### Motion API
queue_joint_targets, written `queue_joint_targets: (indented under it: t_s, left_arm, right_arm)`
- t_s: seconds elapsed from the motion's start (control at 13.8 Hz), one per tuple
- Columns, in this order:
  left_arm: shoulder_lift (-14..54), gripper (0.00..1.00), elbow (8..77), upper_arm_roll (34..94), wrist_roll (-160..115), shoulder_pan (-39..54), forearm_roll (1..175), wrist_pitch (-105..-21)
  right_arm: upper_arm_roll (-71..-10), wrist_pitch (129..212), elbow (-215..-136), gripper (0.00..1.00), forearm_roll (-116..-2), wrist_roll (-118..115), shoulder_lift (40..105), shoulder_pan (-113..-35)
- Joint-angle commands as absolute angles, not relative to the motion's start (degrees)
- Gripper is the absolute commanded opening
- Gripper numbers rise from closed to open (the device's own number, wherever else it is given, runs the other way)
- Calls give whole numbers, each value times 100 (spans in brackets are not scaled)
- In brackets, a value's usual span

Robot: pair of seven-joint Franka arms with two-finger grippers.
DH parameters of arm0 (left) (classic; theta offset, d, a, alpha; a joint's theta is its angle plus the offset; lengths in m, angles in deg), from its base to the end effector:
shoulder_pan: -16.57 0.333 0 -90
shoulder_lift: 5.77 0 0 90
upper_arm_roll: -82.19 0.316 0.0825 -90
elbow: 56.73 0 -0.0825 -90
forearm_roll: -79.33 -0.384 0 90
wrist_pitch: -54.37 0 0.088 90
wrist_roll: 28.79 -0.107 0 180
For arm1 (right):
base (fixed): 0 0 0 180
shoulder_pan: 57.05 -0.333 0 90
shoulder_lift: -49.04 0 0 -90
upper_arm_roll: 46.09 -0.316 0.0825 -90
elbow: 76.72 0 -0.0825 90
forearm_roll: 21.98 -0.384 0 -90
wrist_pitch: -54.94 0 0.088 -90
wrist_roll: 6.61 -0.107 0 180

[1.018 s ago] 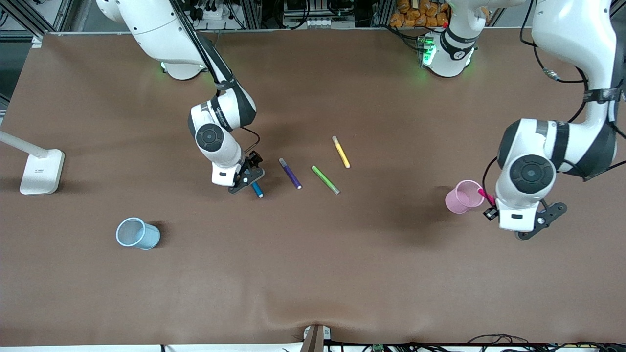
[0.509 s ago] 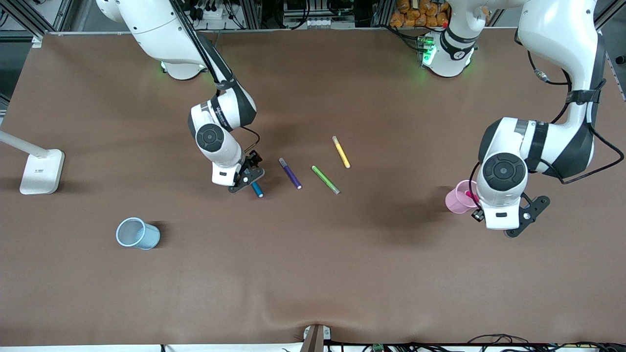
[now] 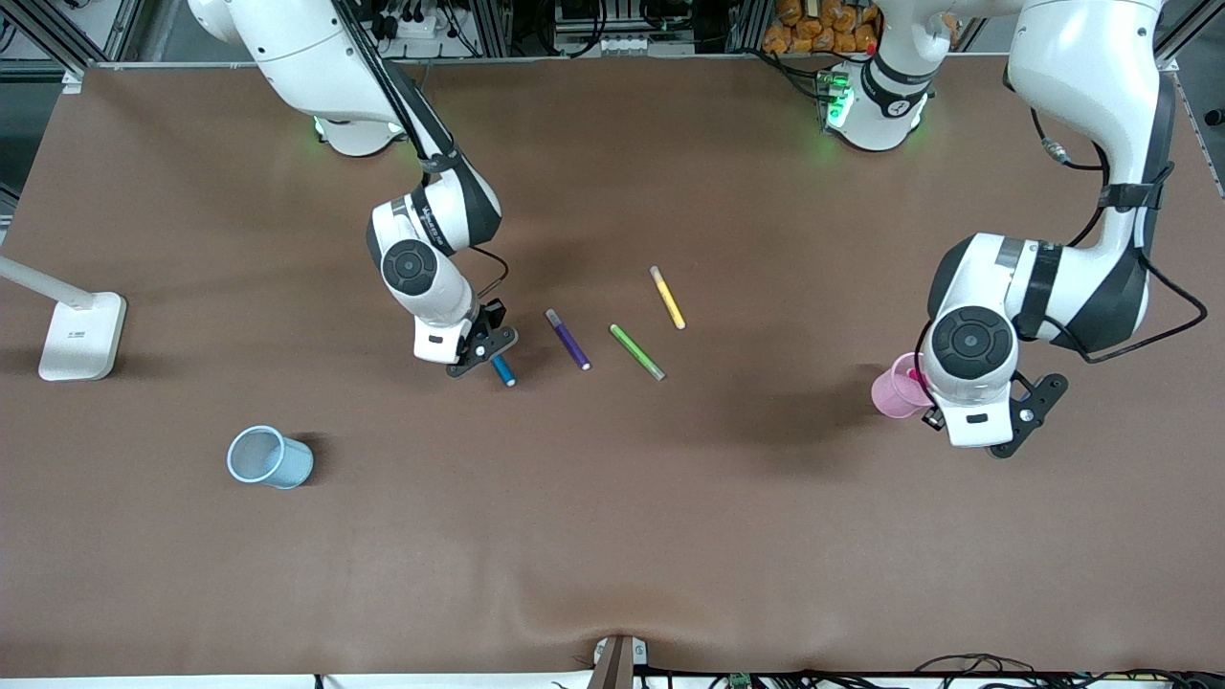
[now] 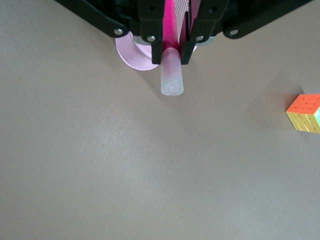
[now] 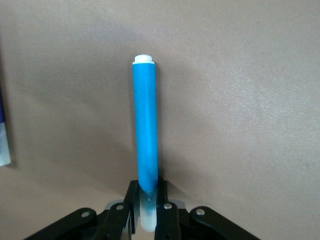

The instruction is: Place pink and blue markers in matching cups

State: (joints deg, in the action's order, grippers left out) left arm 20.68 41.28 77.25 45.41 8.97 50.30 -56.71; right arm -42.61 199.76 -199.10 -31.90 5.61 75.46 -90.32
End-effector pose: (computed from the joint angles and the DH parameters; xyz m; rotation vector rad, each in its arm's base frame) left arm 0.6362 -0.1025 0.3122 -2.4522 -1.0958 -0.1624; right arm 0.4909 0.2784 0.1812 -2.9479 -0.9017 0.1177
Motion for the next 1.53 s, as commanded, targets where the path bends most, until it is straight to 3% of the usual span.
queue_joint_targets:
  t_s: [0.0, 0.36, 0.51, 0.58, 0.73, 1.09, 1.45]
  left_arm:
    - [2069, 0, 4171, 7727, 4741, 866, 4884, -5540]
    - [2165, 0, 4136, 7718, 4750, 840, 4892, -5514]
    - [2201, 14, 4101, 7718, 4741, 840, 4892, -5496]
    - [2201, 35, 4083, 7718, 4741, 840, 4892, -5479]
    - [2201, 100, 4074, 7718, 4671, 840, 4884, -5470]
    - [2183, 100, 3750, 7710, 4302, 901, 5006, -5180]
    - [2087, 100, 3381, 7692, 3716, 901, 5514, -4873]
  right_arm:
    - [-4302, 19882, -19985, 0, -3253, 587, 7374, -8958]
    - [-4284, 19504, -19994, 0, -3253, 640, 6838, -8562]
    - [-4275, 19215, -19959, 0, -3253, 649, 6663, -8352]
    - [-4267, 18953, -19907, 0, -3244, 657, 6566, -8229]
    - [-4258, 18154, -19592, 0, -3200, 788, 6495, -7983]
    - [-4249, 16079, -18309, 0, -2754, 1684, 6573, -7122]
    - [-4249, 15285, -17552, 0, -1875, 2774, 6732, -6769]
